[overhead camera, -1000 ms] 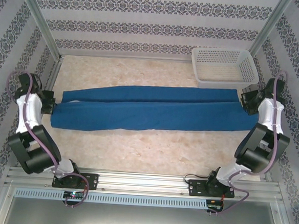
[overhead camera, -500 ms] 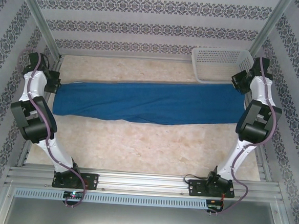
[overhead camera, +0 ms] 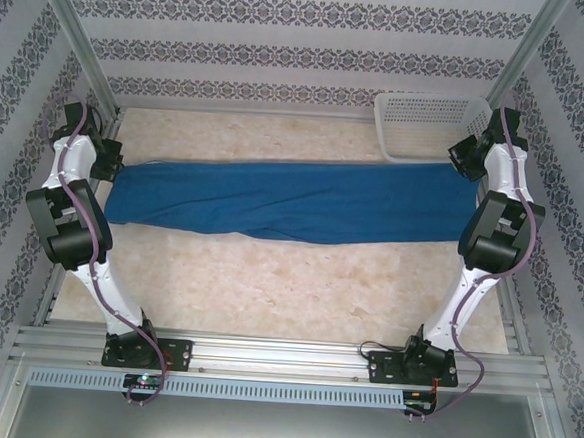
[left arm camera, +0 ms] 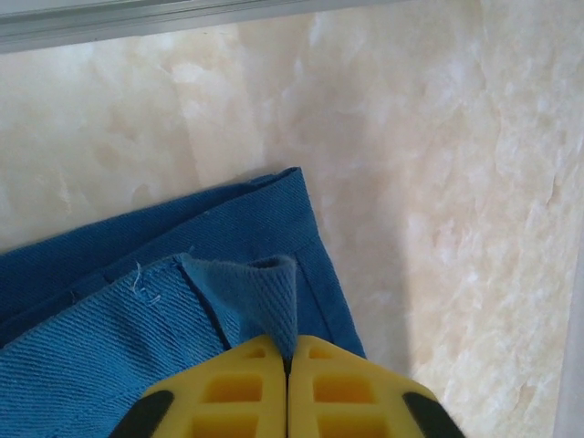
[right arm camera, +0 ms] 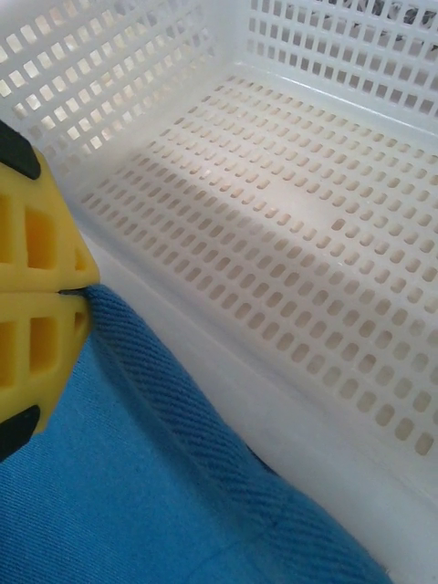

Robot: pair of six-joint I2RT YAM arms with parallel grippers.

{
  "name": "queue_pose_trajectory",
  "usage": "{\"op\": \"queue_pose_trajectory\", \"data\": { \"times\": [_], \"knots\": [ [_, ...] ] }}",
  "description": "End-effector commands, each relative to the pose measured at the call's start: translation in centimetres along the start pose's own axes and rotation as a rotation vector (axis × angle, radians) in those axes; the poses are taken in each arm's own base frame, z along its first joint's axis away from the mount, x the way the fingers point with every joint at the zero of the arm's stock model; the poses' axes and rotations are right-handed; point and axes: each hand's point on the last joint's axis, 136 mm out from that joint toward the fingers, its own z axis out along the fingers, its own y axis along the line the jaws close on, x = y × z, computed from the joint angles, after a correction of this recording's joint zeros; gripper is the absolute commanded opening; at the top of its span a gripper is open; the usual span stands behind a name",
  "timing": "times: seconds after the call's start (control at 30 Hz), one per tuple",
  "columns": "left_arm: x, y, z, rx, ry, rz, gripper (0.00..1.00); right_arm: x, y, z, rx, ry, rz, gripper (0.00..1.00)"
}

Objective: Roll up the long pants

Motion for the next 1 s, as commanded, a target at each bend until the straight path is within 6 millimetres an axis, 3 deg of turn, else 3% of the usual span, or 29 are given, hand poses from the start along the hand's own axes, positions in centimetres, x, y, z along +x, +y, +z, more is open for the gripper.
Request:
{"op": "queue_pose_trajectory", "data": {
  "times": [0.0,0.03,0.07,0.1,0.13,0.2,0.23,0.27,0.3,0.33,0.37,0.5,0.63,0.8,0.97],
  "knots": [
    [-3.9,-0.8,-0.3,0.009,-0.136,0.029,0.90,-3.9,-2.8,0.4,0.128,-0.132,-0.051,0.32],
    [-3.7,-1.3,-0.7,0.029,-0.128,0.043,1.00,-3.9,-2.8,0.1,0.140,-0.133,-0.067,0.53],
    [-3.4,-1.7,-1.1,0.045,-0.116,0.053,1.00,-3.9,-2.5,-0.6,0.145,-0.143,-0.086,0.76],
    [-3.2,-2.0,-1.6,0.059,-0.108,0.062,1.00,-3.9,-2.3,-1.3,0.149,-0.153,-0.103,0.88],
    [-2.9,-2.3,-2.3,0.076,-0.105,0.077,1.00,-3.8,-1.8,-2.4,0.148,-0.168,-0.124,0.97],
    [-2.2,-2.4,-3.7,0.093,-0.100,0.099,1.00,-3.2,-1.0,-4.5,0.129,-0.193,-0.157,0.98],
    [-1.8,-2.3,-4.2,0.100,-0.097,0.110,0.99,-2.6,-0.4,-5.5,0.106,-0.200,-0.178,0.96],
    [-1.0,-2.2,-4.6,0.109,-0.086,0.121,0.82,-1.7,0.2,-6.2,0.073,-0.198,-0.199,0.84],
    [-0.2,-1.8,-4.7,0.110,-0.071,0.126,0.53,-0.6,0.6,-6.4,0.037,-0.184,-0.224,0.47],
    [0.9,-1.4,-4.8,0.109,-0.058,0.134,0.19,0.7,1.3,-6.7,-0.003,-0.171,-0.248,0.02],
    [2.0,-0.8,-4.5,0.095,-0.046,0.144,0.00,2.1,1.3,-6.6,-0.004,-0.153,-0.274,0.00],
    [6.7,0.9,-2.4,0.060,0.003,0.199,0.00,6.5,0.8,-5.4,0.028,-0.064,-0.370,0.00],
    [10.2,3.0,1.0,-0.004,0.051,0.196,0.00,9.9,-1.3,-2.5,0.069,0.036,-0.394,0.00],
    [11.9,5.2,4.9,-0.106,0.091,0.184,0.00,11.6,-3.1,1.3,0.053,0.162,-0.343,0.00],
    [11.1,7.3,7.1,-0.244,0.078,0.204,0.00,11.9,-3.7,4.4,0.069,0.215,-0.356,0.00]
  ]
}}
